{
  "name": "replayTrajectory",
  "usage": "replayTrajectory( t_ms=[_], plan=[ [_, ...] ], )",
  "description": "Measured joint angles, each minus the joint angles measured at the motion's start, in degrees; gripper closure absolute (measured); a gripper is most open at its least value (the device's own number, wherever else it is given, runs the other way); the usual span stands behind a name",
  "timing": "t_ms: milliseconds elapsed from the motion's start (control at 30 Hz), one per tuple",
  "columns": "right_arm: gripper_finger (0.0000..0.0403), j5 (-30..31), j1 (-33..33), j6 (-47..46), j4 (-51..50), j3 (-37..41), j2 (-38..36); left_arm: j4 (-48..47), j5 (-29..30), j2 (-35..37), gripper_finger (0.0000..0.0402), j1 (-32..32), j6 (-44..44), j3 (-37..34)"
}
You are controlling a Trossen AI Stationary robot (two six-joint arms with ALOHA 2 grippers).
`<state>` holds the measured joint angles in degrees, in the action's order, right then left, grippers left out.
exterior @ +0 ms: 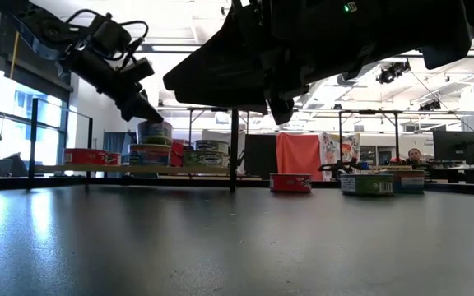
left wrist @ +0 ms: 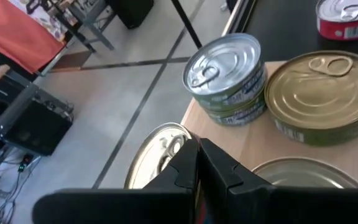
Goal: Stack canned seafood by type on shelf
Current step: Stack the pink blue tuna can on the top of the other pink blue tuna can, then stack the red tuna can on the top of the other red tuna can
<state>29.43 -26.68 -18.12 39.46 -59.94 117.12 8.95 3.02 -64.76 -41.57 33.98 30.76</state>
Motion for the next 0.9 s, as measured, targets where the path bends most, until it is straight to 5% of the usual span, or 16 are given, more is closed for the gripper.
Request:
replayTrajectory(
  t_ms=[467,900],
  plan=[
    [0.0305,0.0,0.0,-1.3,-0.7,0.0,0.0,-0.1,0.3,-3.0,0.0398,-2.0,0.7,0.0],
    [0.0305,0.0,0.0,-1.3,-0.7,0.0,0.0,-1.8,1.3,-2.8,0.0324,-1.5,0.0,0.1]
  ],
)
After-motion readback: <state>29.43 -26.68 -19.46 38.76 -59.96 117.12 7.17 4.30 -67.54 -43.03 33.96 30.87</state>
